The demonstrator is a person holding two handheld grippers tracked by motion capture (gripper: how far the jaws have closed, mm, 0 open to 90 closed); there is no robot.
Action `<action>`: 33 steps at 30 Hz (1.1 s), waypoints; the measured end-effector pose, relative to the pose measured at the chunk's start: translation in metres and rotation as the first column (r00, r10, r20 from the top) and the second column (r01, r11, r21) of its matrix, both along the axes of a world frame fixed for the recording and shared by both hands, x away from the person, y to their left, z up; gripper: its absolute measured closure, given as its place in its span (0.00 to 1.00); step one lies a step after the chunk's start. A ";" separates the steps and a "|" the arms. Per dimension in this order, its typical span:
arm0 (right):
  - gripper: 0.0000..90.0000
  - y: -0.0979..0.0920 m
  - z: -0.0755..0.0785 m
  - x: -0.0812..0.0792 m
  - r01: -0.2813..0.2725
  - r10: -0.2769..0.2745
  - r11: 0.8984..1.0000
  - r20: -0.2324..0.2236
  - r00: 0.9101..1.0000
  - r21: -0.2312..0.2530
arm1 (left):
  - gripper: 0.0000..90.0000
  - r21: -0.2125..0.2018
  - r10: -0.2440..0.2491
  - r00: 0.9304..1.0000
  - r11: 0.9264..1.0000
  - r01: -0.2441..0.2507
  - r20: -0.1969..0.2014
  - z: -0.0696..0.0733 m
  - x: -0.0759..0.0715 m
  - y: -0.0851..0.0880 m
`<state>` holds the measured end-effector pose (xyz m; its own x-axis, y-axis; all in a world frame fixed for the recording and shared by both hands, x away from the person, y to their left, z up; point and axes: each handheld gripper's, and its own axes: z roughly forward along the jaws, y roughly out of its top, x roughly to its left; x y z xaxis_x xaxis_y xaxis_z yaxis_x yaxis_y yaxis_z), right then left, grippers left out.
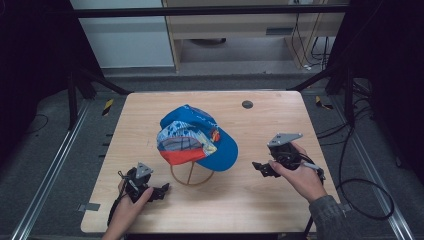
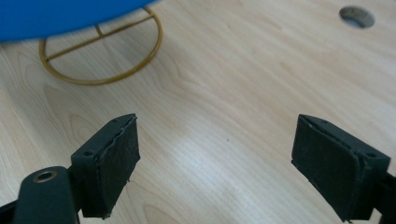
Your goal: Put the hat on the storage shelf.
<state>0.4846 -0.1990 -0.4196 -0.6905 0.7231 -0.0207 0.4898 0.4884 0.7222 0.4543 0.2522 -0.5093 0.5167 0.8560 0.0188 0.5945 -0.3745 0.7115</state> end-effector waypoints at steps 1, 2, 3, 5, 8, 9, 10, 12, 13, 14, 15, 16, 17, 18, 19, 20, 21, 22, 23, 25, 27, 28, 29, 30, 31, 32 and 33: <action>0.17 0.000 -0.004 0.000 0.004 -0.004 1.000 -0.005 1.000 0.004 | 0.00 0.000 0.001 1.000 1.000 -0.001 0.001 0.000 0.000 0.000; 0.17 0.000 -0.004 0.000 0.004 -0.004 1.000 -0.005 1.000 0.004 | 0.00 0.000 0.001 1.000 1.000 -0.001 0.001 0.000 0.000 0.000; 0.18 -0.001 -0.012 -0.001 0.009 -0.009 1.000 -0.014 1.000 0.003 | 0.00 0.000 0.000 1.000 1.000 0.000 0.000 0.000 0.000 0.000; 0.18 -0.002 -0.020 0.000 0.016 -0.015 1.000 -0.025 1.000 0.010 | 0.00 0.000 0.001 1.000 1.000 -0.001 0.001 0.000 0.000 0.000; 0.18 -0.003 -0.026 0.000 0.028 -0.028 1.000 -0.029 0.999 0.007 | 0.00 0.001 0.001 1.000 1.000 -0.001 0.001 0.000 0.000 0.000; 0.18 -0.003 -0.028 0.001 0.031 -0.031 0.999 -0.030 0.999 0.010 | 0.00 0.000 0.001 1.000 1.000 -0.001 0.001 0.000 0.000 0.000; 0.18 -0.004 -0.030 0.001 0.039 -0.038 0.999 -0.036 0.999 0.020 | 0.00 0.001 0.001 1.000 1.000 -0.001 0.001 0.000 0.000 0.000; 0.18 -0.005 -0.035 0.002 0.049 -0.048 0.999 -0.035 0.998 0.020 | 0.00 0.001 0.001 1.000 1.000 -0.001 0.001 0.000 0.000 0.000; 0.18 -0.006 -0.040 0.004 0.067 -0.066 0.997 -0.043 0.997 0.028 | 0.00 0.001 0.001 1.000 1.000 -0.001 0.001 0.000 0.000 0.000; 0.18 -0.007 -0.042 0.005 0.073 -0.072 0.997 -0.042 0.997 0.030 | 0.00 0.001 0.001 1.000 1.000 -0.001 0.001 0.000 0.000 0.000; 0.18 -0.007 -0.042 0.005 0.073 -0.072 0.997 -0.042 0.997 0.030 | 0.00 0.001 0.001 1.000 1.000 -0.001 0.001 0.000 0.000 0.000; 0.18 -0.008 -0.047 0.006 0.088 -0.086 0.995 -0.046 0.995 0.039 | 0.00 0.001 0.001 1.000 1.000 -0.001 0.001 0.000 0.000 0.000; 0.18 -0.008 -0.050 0.007 0.097 -0.095 0.994 -0.049 0.994 0.041 | 0.00 0.001 0.000 1.000 1.000 0.000 0.001 0.000 0.000 0.000; 0.18 -0.008 -0.050 0.007 0.097 -0.095 0.994 -0.049 0.994 0.041 | 0.00 0.001 0.000 1.000 1.000 0.000 0.001 0.000 0.000 0.000; 0.18 -0.008 -0.055 0.009 0.115 -0.113 0.992 -0.051 0.992 0.050 | 0.00 0.001 0.001 1.000 1.000 -0.001 0.001 0.000 0.000 0.000; 0.18 -0.007 -0.057 0.009 0.121 -0.119 0.991 -0.052 0.992 0.050 | 0.00 0.001 0.001 1.000 1.000 -0.001 0.001 0.000 0.000 0.000; 0.18 -0.007 -0.060 0.010 0.128 -0.125 0.991 -0.053 0.991 0.047 | 0.00 0.002 0.000 1.000 1.000 0.000 0.001 0.000 0.000 0.000; 0.18 -0.007 -0.060 0.010 0.128 -0.125 0.991 -0.053 0.991 0.047 | 0.00 0.002 0.000 1.000 1.000 0.000 0.001 0.000 0.000 0.000; 0.18 -0.006 -0.063 0.011 0.140 -0.137 0.989 -0.056 0.989 0.050 | 0.00 0.001 0.000 1.000 1.000 0.000 0.001 0.000 0.000 0.000; 0.17 -0.005 -0.066 0.012 0.149 -0.146 0.988 -0.060 0.987 0.041 | 0.00 0.001 0.000 1.000 1.000 0.000 0.001 0.000 0.000 0.000; 0.17 -0.004 -0.069 0.012 0.156 -0.153 0.987 -0.066 0.986 0.038 | 0.00 0.001 0.000 1.000 1.000 0.000 0.001 0.000 0.000 0.000; 0.17 -0.004 -0.070 0.012 0.156 -0.154 0.987 -0.064 0.986 0.040 | 0.00 0.002 0.000 1.000 1.000 0.000 0.002 0.000 0.000 0.000; 0.17 -0.004 -0.070 0.012 0.156 -0.154 0.987 -0.064 0.986 0.040 | 0.00 0.002 0.000 1.000 1.000 0.000 0.002 0.000 0.000 0.000; 0.16 -0.004 -0.072 0.012 0.163 -0.160 0.986 -0.065 0.985 0.039 | 0.00 0.001 0.000 1.000 1.000 0.000 0.002 0.000 0.000 0.000; 0.16 -0.005 -0.074 0.012 0.166 -0.163 0.986 -0.067 0.984 0.036 | 0.00 0.002 0.000 1.000 1.000 0.000 0.002 0.000 0.000 0.000; 0.15 -0.005 -0.075 0.011 0.170 -0.167 0.985 -0.072 0.983 0.037 | 0.00 0.002 0.000 1.000 1.000 0.000 0.002 0.000 0.000 0.000; 0.15 -0.005 -0.079 0.011 0.178 -0.175 0.984 -0.070 0.982 0.028 | 0.00 0.001 0.000 1.000 1.000 0.000 0.002 0.000 0.000 0.000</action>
